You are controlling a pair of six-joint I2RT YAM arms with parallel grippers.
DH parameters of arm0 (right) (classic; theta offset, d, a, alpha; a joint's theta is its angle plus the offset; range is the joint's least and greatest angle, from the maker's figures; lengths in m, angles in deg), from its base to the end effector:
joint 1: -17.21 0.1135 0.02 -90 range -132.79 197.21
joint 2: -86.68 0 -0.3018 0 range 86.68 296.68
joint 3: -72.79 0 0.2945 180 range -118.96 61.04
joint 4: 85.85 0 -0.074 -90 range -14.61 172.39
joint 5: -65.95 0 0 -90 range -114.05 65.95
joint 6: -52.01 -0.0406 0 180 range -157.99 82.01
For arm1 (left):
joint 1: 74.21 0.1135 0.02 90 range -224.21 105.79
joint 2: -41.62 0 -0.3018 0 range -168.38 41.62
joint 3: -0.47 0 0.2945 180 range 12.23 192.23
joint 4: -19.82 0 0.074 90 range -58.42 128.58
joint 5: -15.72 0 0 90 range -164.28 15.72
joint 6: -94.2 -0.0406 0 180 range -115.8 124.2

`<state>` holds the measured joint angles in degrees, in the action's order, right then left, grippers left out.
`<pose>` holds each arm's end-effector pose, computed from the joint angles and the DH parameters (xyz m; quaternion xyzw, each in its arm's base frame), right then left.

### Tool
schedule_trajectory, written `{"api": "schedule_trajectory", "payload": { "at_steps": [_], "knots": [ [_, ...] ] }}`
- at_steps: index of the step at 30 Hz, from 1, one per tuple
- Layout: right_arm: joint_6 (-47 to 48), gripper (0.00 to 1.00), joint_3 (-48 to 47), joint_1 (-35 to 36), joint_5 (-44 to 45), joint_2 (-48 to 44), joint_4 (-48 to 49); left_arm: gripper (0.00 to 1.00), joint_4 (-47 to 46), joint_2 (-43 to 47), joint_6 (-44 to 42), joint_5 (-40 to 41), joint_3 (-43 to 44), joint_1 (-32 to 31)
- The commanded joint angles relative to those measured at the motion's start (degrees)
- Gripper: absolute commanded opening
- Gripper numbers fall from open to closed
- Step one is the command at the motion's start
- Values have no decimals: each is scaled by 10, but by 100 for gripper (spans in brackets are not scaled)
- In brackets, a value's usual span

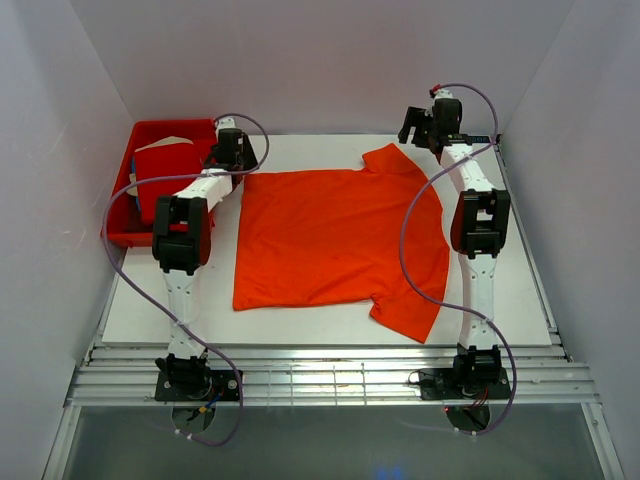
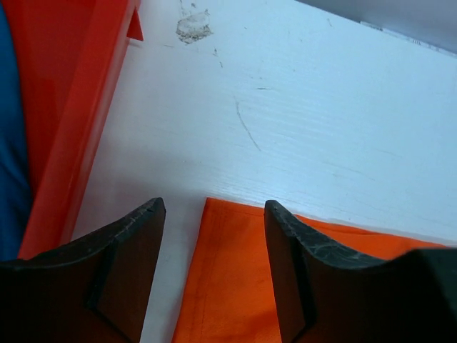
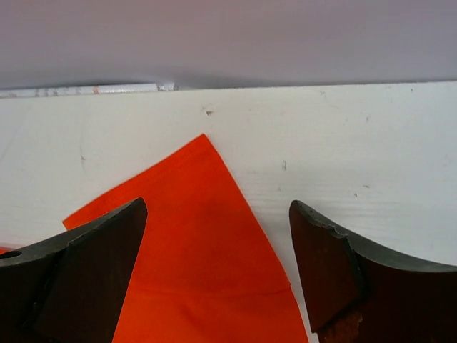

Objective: Fold and stack the t-shirts
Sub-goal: Flatten the tshirt out

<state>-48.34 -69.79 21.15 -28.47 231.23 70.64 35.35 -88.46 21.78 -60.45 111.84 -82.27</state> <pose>0.6617 0.0487 0.2292 0.0267 0.8448 0.0987 0.5252 0.5826 -0.0727 0.1861 -0.1289 0.8698 0.0008 0.4763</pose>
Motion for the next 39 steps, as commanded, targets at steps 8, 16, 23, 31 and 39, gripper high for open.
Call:
{"api": "schedule_trajectory", "payload": {
  "at_steps": [8,16,23,31,39],
  "knots": [
    [-109,86,-26,-24,-66,20,34,71,109,-40,39,-79,136,54],
    [-94,78,24,-26,-81,29,16,71,103,-25,28,-184,95,58],
    [-62,73,5,-26,-77,40,-56,71,99,1,37,-222,58,59],
    [-59,70,-12,-26,-84,54,-109,63,128,-10,57,-195,67,60],
    [-31,69,-4,-10,-81,45,-130,59,143,-27,66,-180,80,59]
  ]
}}
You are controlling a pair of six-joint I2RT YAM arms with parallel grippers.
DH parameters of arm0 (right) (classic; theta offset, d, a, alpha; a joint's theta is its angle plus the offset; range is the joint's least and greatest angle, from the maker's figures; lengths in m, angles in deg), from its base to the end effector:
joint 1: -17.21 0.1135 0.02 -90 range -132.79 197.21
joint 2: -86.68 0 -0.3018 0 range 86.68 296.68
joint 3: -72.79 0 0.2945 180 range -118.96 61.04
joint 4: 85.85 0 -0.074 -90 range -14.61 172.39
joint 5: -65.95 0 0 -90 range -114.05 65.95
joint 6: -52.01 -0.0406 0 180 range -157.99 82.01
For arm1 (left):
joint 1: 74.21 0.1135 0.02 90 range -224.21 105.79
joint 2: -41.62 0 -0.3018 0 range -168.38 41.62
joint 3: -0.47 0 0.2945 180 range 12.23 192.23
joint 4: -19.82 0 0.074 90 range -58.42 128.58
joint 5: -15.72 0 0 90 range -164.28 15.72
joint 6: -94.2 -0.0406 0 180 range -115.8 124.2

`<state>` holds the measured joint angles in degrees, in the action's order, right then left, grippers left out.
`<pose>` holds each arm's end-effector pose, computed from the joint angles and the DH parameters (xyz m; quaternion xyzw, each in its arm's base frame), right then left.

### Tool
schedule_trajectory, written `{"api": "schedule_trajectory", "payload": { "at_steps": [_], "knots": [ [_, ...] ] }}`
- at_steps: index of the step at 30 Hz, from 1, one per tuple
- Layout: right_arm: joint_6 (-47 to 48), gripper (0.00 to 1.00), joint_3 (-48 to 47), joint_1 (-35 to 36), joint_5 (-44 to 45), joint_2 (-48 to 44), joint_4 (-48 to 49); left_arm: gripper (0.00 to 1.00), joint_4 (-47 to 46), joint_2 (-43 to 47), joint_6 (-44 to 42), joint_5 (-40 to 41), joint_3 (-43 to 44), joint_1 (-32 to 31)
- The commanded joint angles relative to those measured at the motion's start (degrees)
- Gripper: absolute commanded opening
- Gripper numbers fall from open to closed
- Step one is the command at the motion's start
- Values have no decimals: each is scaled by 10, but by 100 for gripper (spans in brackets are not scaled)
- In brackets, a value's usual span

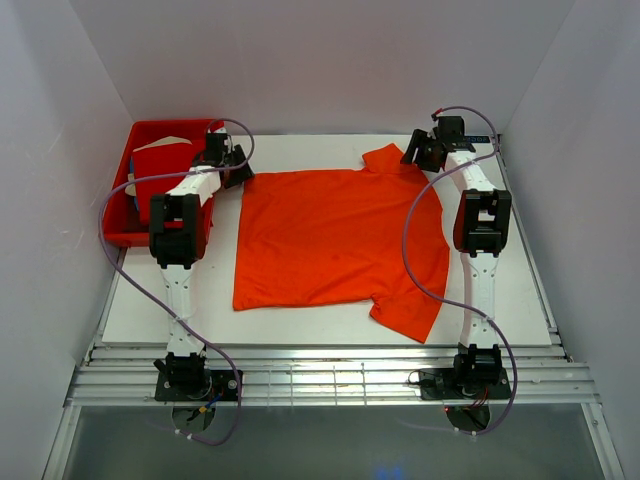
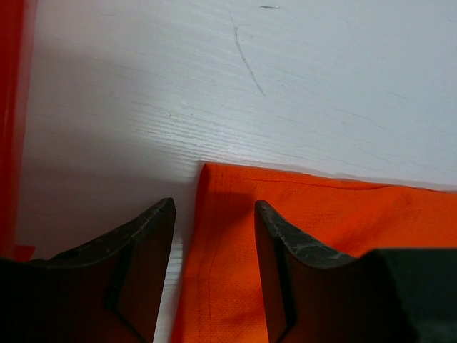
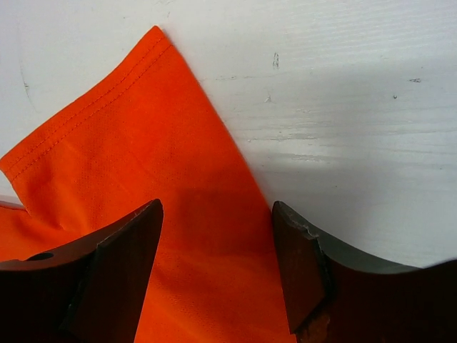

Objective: Fold and stack the t-shirts
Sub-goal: Flatten the tshirt out

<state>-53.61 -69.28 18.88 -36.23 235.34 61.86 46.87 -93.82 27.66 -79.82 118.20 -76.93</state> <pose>0.6583 0.0278 0.1653 0.0635 0.8960 0.1591 0.4098 0.5960 -0.0322 0.1551 -0.1477 0.9103 -0.1305 0.3641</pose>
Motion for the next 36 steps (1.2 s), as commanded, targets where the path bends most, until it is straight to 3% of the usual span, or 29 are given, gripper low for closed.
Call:
{"api": "schedule_trajectory", "payload": {
  "at_steps": [1,7,14,25,28,31,32,34,36],
  "knots": [
    [22,69,-12,13,-1,7,-40,59,29,23,6,14,22,6],
    [10,68,-31,14,5,24,-14,57,47,-11,0,17,76,6],
    [-10,58,-33,14,8,30,1,49,50,-31,2,11,92,6],
    [-33,58,-39,14,24,31,42,42,54,-43,-1,12,95,5],
    [-39,51,-40,14,25,35,47,38,54,-45,1,14,100,5],
    [-44,28,-37,14,28,36,49,28,54,-49,0,9,107,6],
    [-45,26,-36,14,29,36,49,19,54,-51,1,8,107,5],
    [-43,18,-31,14,33,33,50,12,54,-55,4,8,112,6],
    [-40,16,-24,14,37,25,53,4,54,-56,8,8,114,6]
  ]
}}
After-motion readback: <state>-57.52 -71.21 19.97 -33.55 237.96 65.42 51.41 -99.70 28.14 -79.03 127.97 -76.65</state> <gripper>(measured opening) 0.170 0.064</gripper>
